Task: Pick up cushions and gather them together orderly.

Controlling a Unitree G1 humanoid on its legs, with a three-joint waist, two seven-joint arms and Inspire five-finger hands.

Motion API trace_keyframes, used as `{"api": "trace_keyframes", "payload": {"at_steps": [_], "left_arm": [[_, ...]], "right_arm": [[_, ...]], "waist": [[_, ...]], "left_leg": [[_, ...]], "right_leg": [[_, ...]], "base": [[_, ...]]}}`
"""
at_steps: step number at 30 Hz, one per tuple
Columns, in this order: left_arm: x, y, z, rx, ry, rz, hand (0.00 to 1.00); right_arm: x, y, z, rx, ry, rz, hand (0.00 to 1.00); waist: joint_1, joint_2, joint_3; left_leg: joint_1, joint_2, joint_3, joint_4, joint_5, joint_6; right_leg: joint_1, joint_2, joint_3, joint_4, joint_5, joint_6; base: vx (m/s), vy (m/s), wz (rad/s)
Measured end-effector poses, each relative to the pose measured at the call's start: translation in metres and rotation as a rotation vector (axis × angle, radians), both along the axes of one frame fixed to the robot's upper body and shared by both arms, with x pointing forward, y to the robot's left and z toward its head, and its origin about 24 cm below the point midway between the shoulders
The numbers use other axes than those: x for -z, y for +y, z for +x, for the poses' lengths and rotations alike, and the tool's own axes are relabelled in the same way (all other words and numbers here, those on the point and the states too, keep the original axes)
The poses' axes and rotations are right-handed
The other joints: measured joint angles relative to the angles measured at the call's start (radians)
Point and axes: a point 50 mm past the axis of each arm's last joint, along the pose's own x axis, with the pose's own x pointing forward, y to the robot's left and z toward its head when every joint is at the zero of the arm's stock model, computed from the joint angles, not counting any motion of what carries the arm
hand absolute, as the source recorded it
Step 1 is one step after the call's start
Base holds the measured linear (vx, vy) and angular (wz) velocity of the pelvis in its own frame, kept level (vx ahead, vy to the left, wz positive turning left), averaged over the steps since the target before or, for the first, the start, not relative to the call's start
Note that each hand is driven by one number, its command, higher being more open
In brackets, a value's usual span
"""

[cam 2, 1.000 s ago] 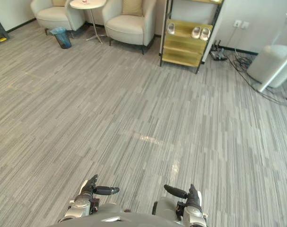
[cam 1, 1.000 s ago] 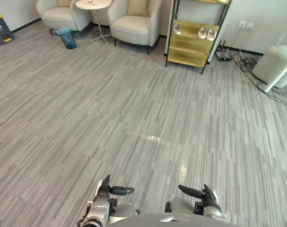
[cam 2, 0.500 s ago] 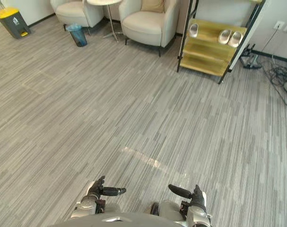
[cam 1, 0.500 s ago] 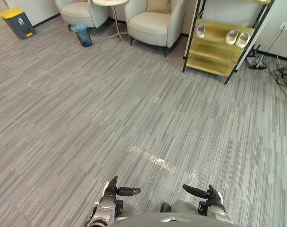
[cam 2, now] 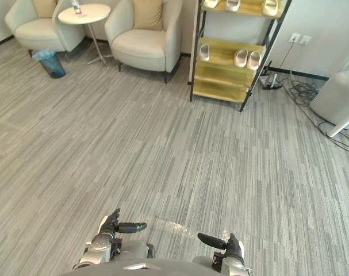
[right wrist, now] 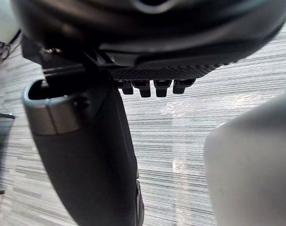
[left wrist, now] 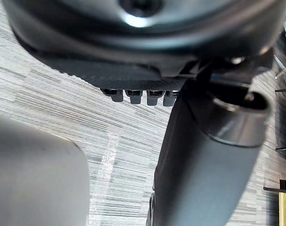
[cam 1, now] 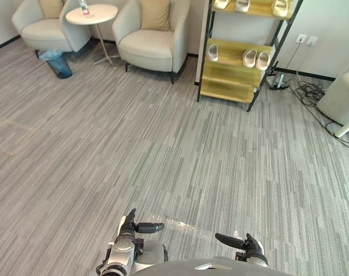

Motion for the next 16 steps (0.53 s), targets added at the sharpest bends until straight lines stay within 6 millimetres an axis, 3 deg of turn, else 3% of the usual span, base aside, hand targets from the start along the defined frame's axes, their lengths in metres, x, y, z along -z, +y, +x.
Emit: {"api": "trace_keyframes", "payload": {"at_steps": [2,4,5,6,10,16], "left_arm": [[0.001,0.000,-0.003,-0.006,0.007,0.004,1.00],[0.002,0.000,-0.006,-0.009,0.013,0.002,1.00],[0.002,0.002,-0.007,-0.012,0.017,0.007,1.00],[0.005,-0.001,-0.011,-0.031,0.038,-0.009,1.00],[0.010,-0.012,-0.021,-0.045,0.072,-0.042,1.00],[0.012,-0.013,-0.022,-0.018,0.089,-0.053,1.00]], "right_arm": [[0.000,0.000,0.001,-0.020,-0.003,-0.008,1.00],[-0.001,-0.001,0.001,-0.021,-0.007,-0.010,1.00],[0.000,0.001,-0.001,-0.017,-0.002,-0.004,1.00],[0.002,-0.002,-0.004,-0.015,0.014,-0.007,1.00],[0.002,-0.012,-0.010,0.026,0.035,-0.020,1.00],[0.004,-0.014,-0.015,0.027,0.056,-0.021,1.00]], "waist": [[-0.001,0.004,-0.003],[-0.006,0.007,-0.007],[-0.007,-0.013,-0.022],[-0.009,0.014,-0.044],[-0.017,0.053,-0.066],[-0.019,0.053,-0.069]], "left_leg": [[0.059,0.016,-0.002,-0.051,0.001,-0.002],[0.080,0.031,-0.006,-0.075,0.003,-0.015],[0.082,0.022,-0.012,-0.077,-0.002,-0.039],[0.081,0.039,-0.016,-0.097,0.008,-0.054],[0.133,0.075,-0.016,-0.180,0.034,-0.078],[0.165,0.088,-0.041,-0.225,0.041,-0.078]], "right_leg": [[-0.031,-0.006,-0.048,-0.043,-0.020,-0.007],[-0.049,-0.002,-0.076,-0.194,-0.017,-0.004],[-0.045,0.000,-0.082,-0.352,0.044,0.002],[-0.021,0.025,-0.087,-0.416,0.048,-0.004],[0.036,0.072,-0.101,-0.509,0.059,-0.019],[0.087,0.104,-0.103,-0.599,0.082,-0.023]], "base": [[0.15,-0.036,0.04],[0.14,-0.116,0.08],[0.24,-0.205,-0.01],[0.25,-0.239,-0.04],[0.15,-0.186,-0.03],[0.04,-0.063,-0.02]]}}
